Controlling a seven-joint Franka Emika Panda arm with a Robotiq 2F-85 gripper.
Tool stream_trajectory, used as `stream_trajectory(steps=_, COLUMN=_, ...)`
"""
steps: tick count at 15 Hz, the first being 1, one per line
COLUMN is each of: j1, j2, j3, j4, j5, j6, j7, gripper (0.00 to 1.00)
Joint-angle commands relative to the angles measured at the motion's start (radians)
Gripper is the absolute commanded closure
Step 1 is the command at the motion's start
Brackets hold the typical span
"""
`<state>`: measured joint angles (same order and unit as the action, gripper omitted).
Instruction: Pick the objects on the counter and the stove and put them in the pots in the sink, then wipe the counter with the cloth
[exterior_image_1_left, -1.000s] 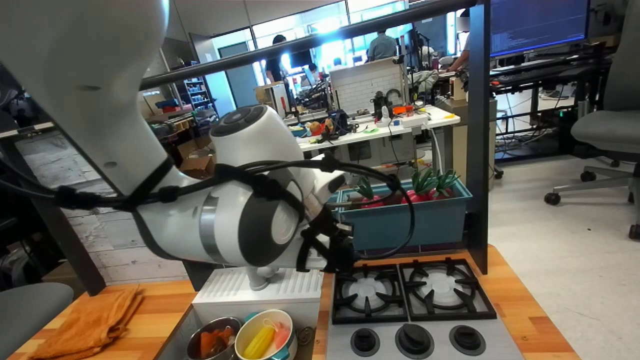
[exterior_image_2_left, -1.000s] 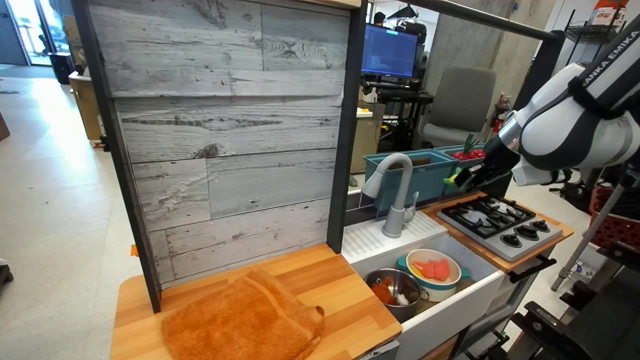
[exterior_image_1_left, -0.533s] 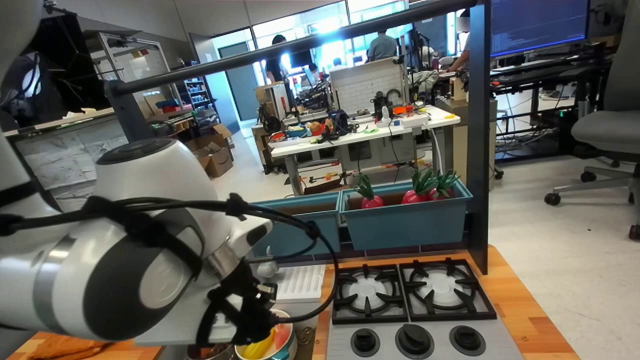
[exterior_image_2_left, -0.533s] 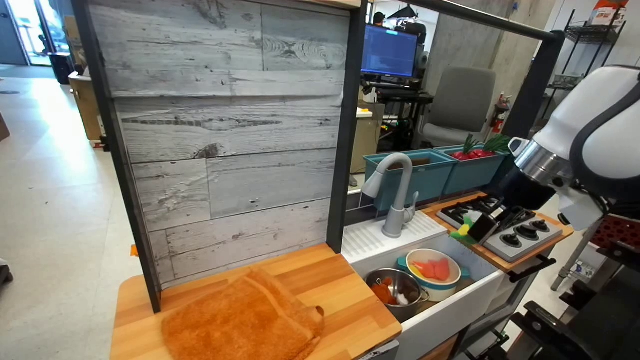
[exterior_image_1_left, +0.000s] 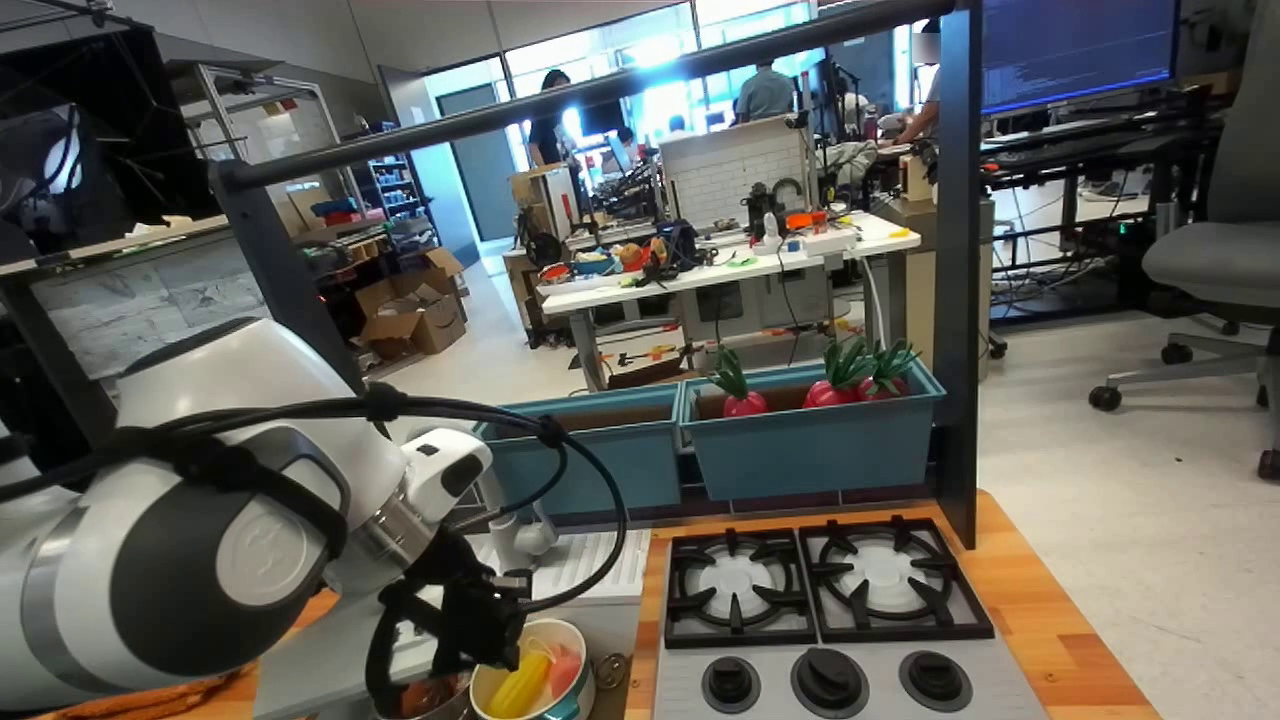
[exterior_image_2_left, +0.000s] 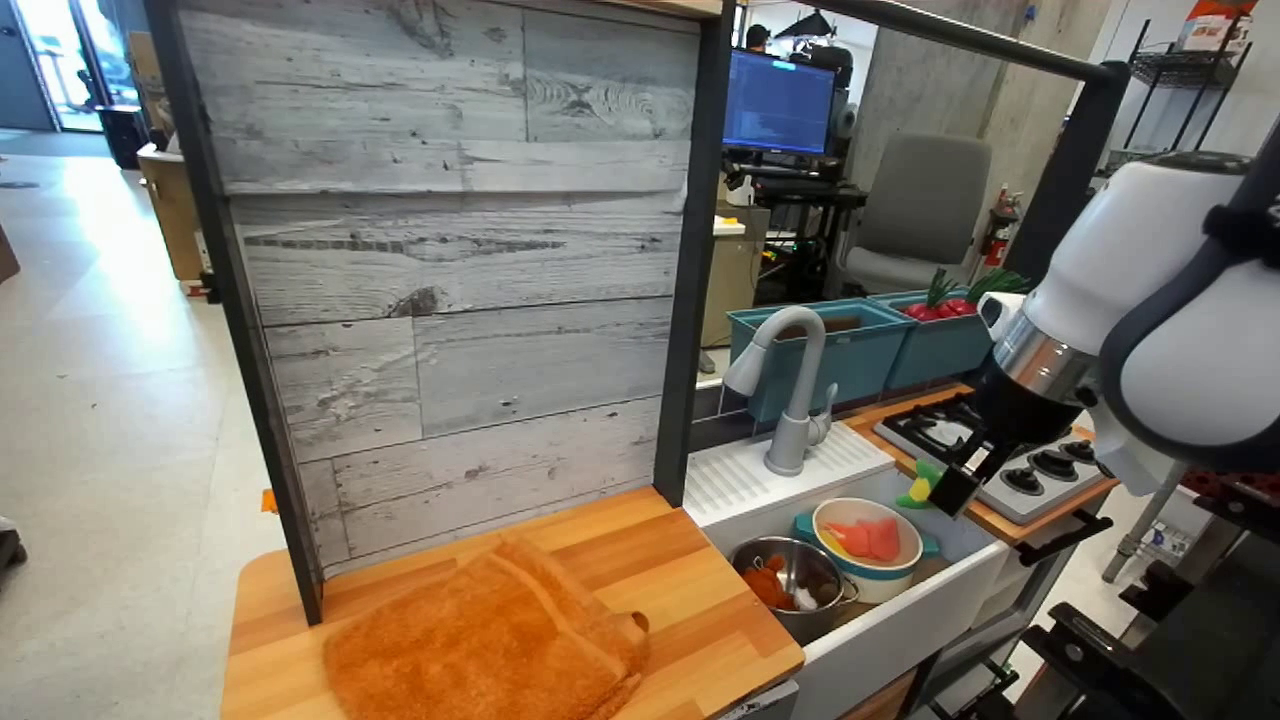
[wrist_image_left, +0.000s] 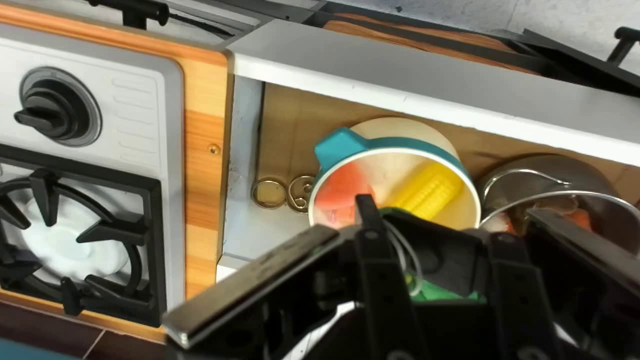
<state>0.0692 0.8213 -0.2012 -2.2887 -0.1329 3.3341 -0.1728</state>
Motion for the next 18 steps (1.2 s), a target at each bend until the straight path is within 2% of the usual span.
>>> stream_trajectory(steps=1, j1=0.169, j2=0.106, j3=-0.108, j4=0.093, j5=0.081, j6=-0.018, j7=0.039, gripper=0.99)
stream_trajectory(steps=2, j1=0.193, j2=0.125, j3=-0.120, j4=0.114, j5=0.090, j6=-0.034, j7=0.044, gripper=0.71)
stream_trajectory(steps=3, j1=0.206, j2=0.138, j3=-0.122, j4=0.130, j5=0.095, j6=-0.047, j7=0.053, gripper=0.69)
stream_trajectory(steps=6, j1=0.216, j2=0.159, j3=-0.123, j4=0.164, j5=0.090, j6=-0.041, j7=0.068, gripper=0.48)
stream_trajectory(steps=7, j1=0.196, j2=0.144, j3=-0.102, j4=0.134, j5=0.075, j6=-0.023, j7=0.059, gripper=0.42)
stream_trajectory(steps=8, j1=0.196, j2=0.149, j3=-0.102, j4=0.141, j5=0.075, j6=-0.023, j7=0.059, gripper=0.58)
stream_trajectory(steps=10, j1=0.196, j2=0.149, j3=-0.102, j4=0.139, j5=0.075, j6=-0.023, j7=0.059, gripper=0.44)
stream_trajectory(steps=11, j1=0.196, j2=0.149, j3=-0.102, j4=0.138, j5=0.075, j6=-0.023, j7=0.059, gripper=0.41)
stream_trajectory(steps=15, j1=0.196, j2=0.149, j3=-0.102, j4=0.138, j5=0.075, j6=-0.023, j7=0.059, gripper=0.41)
stream_trajectory(steps=16, j1=0.200, j2=0.160, j3=-0.107, j4=0.150, j5=0.083, j6=-0.046, j7=0.067, gripper=0.16)
stream_trajectory(steps=17, j1=0.213, j2=0.153, j3=-0.109, j4=0.135, j5=0.078, j6=-0.027, j7=0.062, gripper=0.16)
stream_trajectory(steps=18, j1=0.232, j2=0.139, j3=-0.116, j4=0.112, j5=0.072, j6=-0.005, j7=0.054, gripper=0.08)
